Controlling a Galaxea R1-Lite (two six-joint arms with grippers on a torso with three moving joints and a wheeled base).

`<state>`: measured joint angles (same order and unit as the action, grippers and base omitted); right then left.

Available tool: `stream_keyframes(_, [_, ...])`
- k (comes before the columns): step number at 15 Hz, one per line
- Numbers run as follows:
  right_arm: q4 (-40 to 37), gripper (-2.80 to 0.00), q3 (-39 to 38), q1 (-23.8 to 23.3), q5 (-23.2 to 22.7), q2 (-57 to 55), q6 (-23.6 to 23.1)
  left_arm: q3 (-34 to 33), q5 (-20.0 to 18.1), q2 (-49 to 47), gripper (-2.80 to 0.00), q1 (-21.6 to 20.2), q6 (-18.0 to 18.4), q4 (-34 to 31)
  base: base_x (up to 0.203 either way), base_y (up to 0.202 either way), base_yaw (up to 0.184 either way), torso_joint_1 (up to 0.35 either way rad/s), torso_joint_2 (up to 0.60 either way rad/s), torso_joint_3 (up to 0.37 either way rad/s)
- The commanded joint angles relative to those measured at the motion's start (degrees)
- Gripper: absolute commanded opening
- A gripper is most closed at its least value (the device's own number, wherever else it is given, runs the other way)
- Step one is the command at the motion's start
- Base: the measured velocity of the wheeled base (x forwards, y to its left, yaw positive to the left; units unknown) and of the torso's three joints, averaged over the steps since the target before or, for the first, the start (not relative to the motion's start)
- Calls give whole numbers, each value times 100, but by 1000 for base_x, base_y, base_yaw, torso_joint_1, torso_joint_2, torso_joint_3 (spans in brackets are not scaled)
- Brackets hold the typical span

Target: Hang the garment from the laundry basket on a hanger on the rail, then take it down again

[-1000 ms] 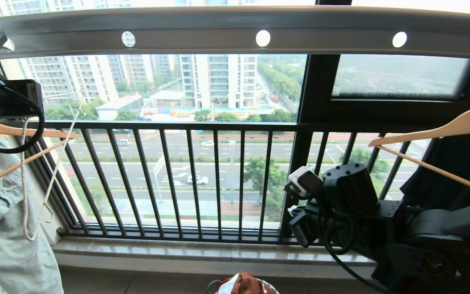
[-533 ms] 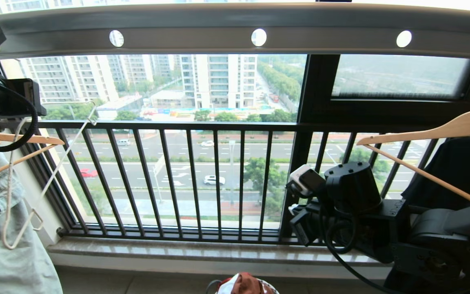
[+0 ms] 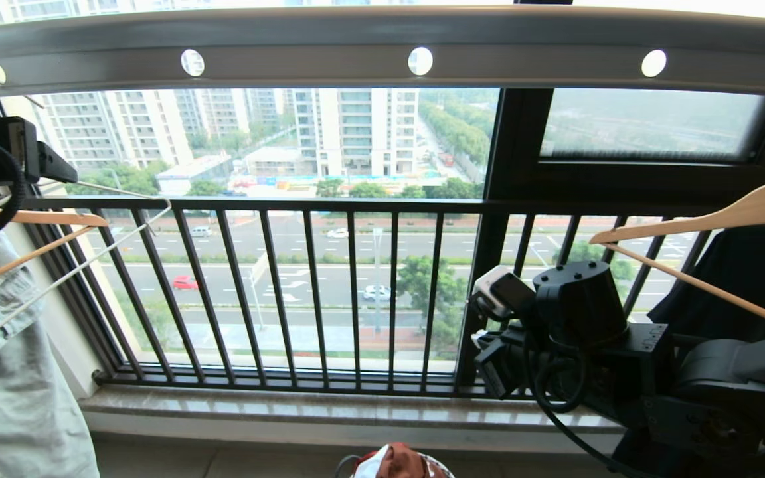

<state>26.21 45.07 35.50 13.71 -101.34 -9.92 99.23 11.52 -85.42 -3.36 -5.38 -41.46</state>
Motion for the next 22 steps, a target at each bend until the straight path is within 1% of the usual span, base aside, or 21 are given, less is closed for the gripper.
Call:
stream_keyframes(1, [16,-280,-16,18,11,18,-18,576,9,241,0,-55,-2,-692,0,0,0,0,0,0])
stream_keyframes(3, [16,-280,-24,18,17,27,-18,1109,18,591,0,-72,34,-1461,0,0,0,0,0,0])
stream_keyframes(5, [16,-280,-111,12,24,121,-94,1138,7,1097,0,-73,85,-1799,0,0,0,0,0,0])
stream_keyframes(6, [16,-280,-272,5,18,238,-77,961,1,1334,0,-62,97,-1889,0,0,0,0,0,0])
stream_keyframes(7, [16,-280,-407,17,7,391,-101,686,6,1445,-280,-60,113,-1952,0,0,0,0,0,0])
stream_keyframes(8, [-4,-280,-467,32,-41,523,-107,465,2,1523,-280,-60,141,-1984,0,0,0,0,0,0])
stream_keyframes(9, [-9,-280,-591,36,-74,603,40,367,-69,1620,-280,51,220,-1992,0,0,0,0,0,0])
stream_keyframes(10, [-1,-280,-750,89,-79,647,382,318,-340,1659,-280,204,326,-1996,0,0,0,0,0,0])
stream_keyframes(11, [7,-280,-861,221,-86,751,635,219,-725,1709,-280,290,382,-2006,0,0,0,0,0,0])
stream_keyframes(12, [11,-280,-992,237,-84,917,774,96,-1047,1812,-280,455,398,-1986,0,0,0,0,0,0])
stream_keyframes(13, [5,-280,-1096,242,-86,1165,850,22,-1462,1868,-280,545,397,-1984,0,0,0,0,0,0])
stream_keyframes(14, [-2,-280,-1239,245,-87,1466,893,-84,-1757,1949,-280,565,394,-1999,0,0,0,0,0,0])
stream_keyframes(15, [-5,-280,-1461,261,-87,1775,922,-201,-1851,2132,-280,582,407,-2000,0,0,0,0,0,0])
stream_keyframes(16, [-11,-280,-1743,299,-85,2089,944,-343,-1916,2307,-280,692,418,-1998,0,0,0,0,0,0])
stream_keyframes(17, [-23,-280,-1936,319,-63,2322,954,-441,-2023,2421,-280,904,408,-1998,0,0,0,0,0,0])
stream_keyframes(18, [-30,-280,-2076,327,27,2573,953,-621,-2288,2555,-280,1011,384,-1998,0,0,0,0,0,0])
stream_keyframes(20, [-45,-280,-2329,332,235,3183,944,-981,-2851,2773,-280,1045,368,-1968,0,0,0,0,0,0])
stream_keyframes(22, [-48,-280,-2555,329,349,3753,941,-1261,-3137,2947,-280,1050,328,-1949,0,0,0,0,0,0])
